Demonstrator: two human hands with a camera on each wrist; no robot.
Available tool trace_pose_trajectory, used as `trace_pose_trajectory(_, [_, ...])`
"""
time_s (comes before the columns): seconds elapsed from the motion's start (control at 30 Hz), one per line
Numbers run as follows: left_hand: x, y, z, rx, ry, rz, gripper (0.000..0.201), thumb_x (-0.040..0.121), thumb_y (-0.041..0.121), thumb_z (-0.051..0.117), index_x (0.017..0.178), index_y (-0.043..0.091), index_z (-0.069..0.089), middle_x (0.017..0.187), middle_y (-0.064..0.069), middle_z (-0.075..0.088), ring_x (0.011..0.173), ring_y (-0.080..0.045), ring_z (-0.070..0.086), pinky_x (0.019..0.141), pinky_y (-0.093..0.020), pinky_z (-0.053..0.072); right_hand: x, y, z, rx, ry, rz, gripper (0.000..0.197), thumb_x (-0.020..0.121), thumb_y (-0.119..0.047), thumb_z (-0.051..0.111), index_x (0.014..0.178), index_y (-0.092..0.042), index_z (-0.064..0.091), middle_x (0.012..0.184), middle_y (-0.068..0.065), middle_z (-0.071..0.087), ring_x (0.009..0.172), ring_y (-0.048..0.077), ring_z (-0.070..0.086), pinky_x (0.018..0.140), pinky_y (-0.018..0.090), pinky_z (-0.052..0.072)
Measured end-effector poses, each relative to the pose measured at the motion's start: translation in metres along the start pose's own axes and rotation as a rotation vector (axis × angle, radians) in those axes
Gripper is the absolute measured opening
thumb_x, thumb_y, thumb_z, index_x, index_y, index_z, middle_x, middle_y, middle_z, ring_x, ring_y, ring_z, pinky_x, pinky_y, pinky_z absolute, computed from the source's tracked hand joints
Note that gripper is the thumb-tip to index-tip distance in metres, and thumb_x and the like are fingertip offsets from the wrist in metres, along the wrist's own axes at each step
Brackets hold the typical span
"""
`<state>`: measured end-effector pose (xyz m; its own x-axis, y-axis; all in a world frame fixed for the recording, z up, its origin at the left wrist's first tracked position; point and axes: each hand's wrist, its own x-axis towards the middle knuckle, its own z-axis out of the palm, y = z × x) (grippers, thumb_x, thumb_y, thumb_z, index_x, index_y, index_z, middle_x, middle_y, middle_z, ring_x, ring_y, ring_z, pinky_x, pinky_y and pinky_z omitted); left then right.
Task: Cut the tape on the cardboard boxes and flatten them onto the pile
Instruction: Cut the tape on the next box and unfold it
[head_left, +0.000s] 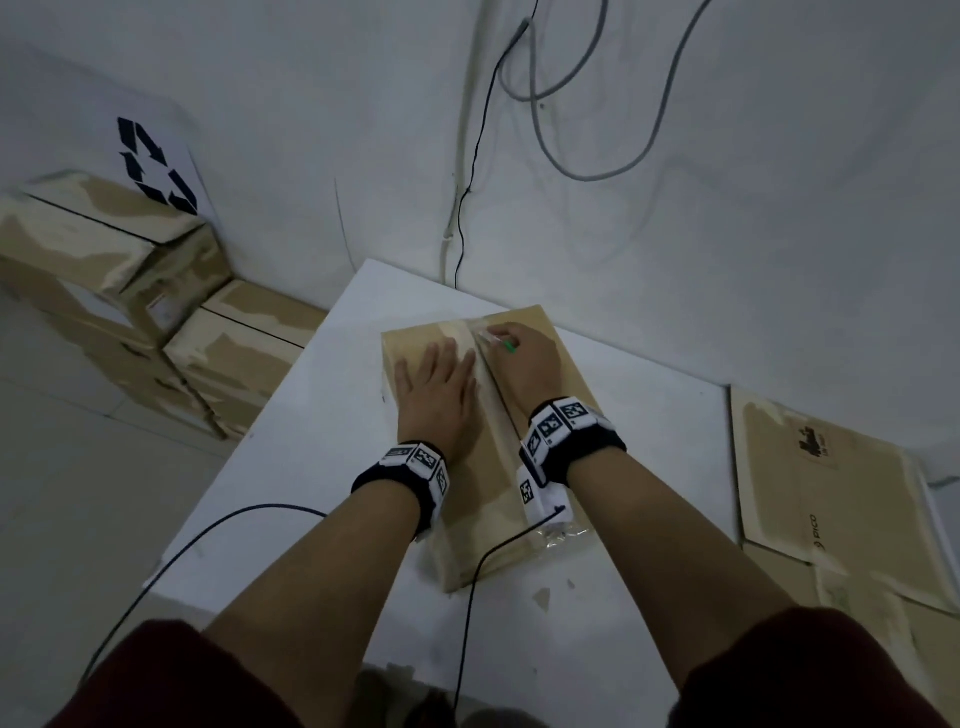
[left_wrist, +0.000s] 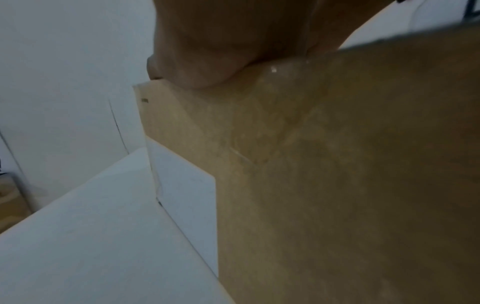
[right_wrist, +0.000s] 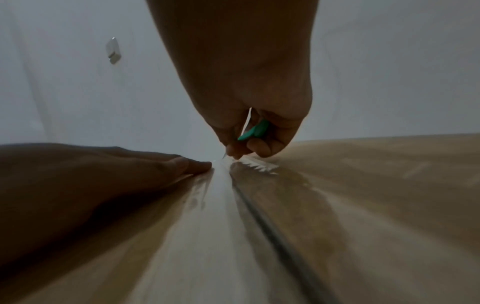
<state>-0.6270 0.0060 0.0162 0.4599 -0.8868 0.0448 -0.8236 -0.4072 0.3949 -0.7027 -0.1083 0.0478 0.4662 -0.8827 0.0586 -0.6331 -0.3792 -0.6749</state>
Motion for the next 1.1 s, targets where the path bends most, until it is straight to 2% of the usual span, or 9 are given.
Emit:
trace_pose_trajectory(0.07, [0.0, 0.0, 0.0, -0.017, 0.0, -0.01, 0.048, 0.104, 0.037, 0.019, 0.151, 0.029, 0.026, 0.16, 0.003, 0.014, 0.148, -0.019, 0.004, 0.116, -0.049, -0.006, 0.006, -0.004, 0.003, -0.013, 0.016, -0.003, 0.022, 0.094, -0.03, 0.06, 0.108, -0.019, 0.074, 0.109, 0.001, 0.073, 0.1, 0.019, 0.065, 0.083, 0.024, 0.044])
trace_pose_trajectory(0.17, [0.002, 0.0, 0.001, -0.025, 0.004, -0.021, 0.049, 0.103, 0.038, 0.018, 0.15, 0.029, 0.028, 0.16, 0.003, 0.016, 0.148, -0.018, 0.006, 0.115, -0.048, -0.008, 0.008, -0.005, 0.004, -0.013, 0.019, 0.009, 0.023, 0.093, -0.035, 0.062, 0.105, -0.021, 0.076, 0.106, -0.001, 0.074, 0.099, 0.017, 0.065, 0.084, 0.024, 0.046])
trace_pose_trajectory(0.33, [0.001, 0.0, 0.001, -0.032, 0.001, -0.028, 0.048, 0.103, 0.039, 0.019, 0.15, 0.029, 0.029, 0.16, 0.004, 0.016, 0.148, -0.018, 0.006, 0.115, -0.048, -0.008, 0.002, -0.002, 0.006, 0.0, 0.068, -0.068, 0.024, 0.095, -0.034, 0.06, 0.108, -0.02, 0.075, 0.11, -0.002, 0.072, 0.101, 0.015, 0.064, 0.084, 0.019, 0.043])
trace_pose_trajectory(0.6, [0.001, 0.002, -0.001, -0.048, -0.01, -0.025, 0.048, 0.103, 0.038, 0.018, 0.15, 0.029, 0.028, 0.16, 0.003, 0.015, 0.148, -0.018, 0.005, 0.116, -0.048, -0.008, 0.002, -0.01, 0.006, -0.099, 0.01, -0.101, 0.028, 0.097, -0.027, 0.058, 0.113, -0.011, 0.073, 0.115, 0.008, 0.071, 0.106, 0.025, 0.064, 0.092, 0.031, 0.047])
trace_pose_trajectory(0.67, [0.0, 0.001, -0.001, -0.049, 0.002, -0.025, 0.048, 0.104, 0.037, 0.019, 0.15, 0.029, 0.03, 0.16, 0.003, 0.017, 0.148, -0.018, 0.007, 0.117, -0.048, -0.007, 0.004, -0.015, 0.007, -0.149, -0.018, -0.09, 0.029, 0.098, -0.026, 0.056, 0.115, -0.009, 0.072, 0.117, 0.009, 0.07, 0.109, 0.026, 0.063, 0.094, 0.031, 0.045])
trace_pose_trajectory(0.73, [0.0, 0.001, -0.002, -0.057, 0.009, -0.028, 0.048, 0.103, 0.036, 0.019, 0.149, 0.029, 0.03, 0.16, 0.002, 0.018, 0.148, -0.018, 0.007, 0.117, -0.048, -0.007, 0.007, -0.02, 0.009, -0.218, -0.052, -0.078, 0.028, 0.098, -0.023, 0.054, 0.115, -0.009, 0.072, 0.117, 0.01, 0.07, 0.109, 0.027, 0.063, 0.092, 0.03, 0.044])
trace_pose_trajectory(0.87, [-0.002, 0.003, -0.004, -0.065, 0.008, -0.019, 0.049, 0.103, 0.036, 0.016, 0.15, 0.029, 0.028, 0.159, 0.001, 0.018, 0.148, -0.019, 0.007, 0.117, -0.049, -0.008, 0.007, -0.026, 0.011, -0.286, -0.087, -0.042, 0.024, 0.095, -0.013, 0.054, 0.104, -0.004, 0.074, 0.107, 0.013, 0.072, 0.099, 0.03, 0.065, 0.084, 0.033, 0.047])
trace_pose_trajectory(1.1, [0.0, 0.003, -0.004, -0.057, -0.013, -0.026, 0.048, 0.103, 0.036, 0.017, 0.149, 0.028, 0.03, 0.16, 0.001, 0.017, 0.148, -0.018, 0.006, 0.117, -0.049, -0.008, -0.009, -0.023, 0.008, -0.399, -0.141, -0.05, 0.026, 0.097, -0.014, 0.049, 0.101, -0.003, 0.073, 0.102, 0.015, 0.071, 0.096, 0.032, 0.066, 0.082, 0.034, 0.051])
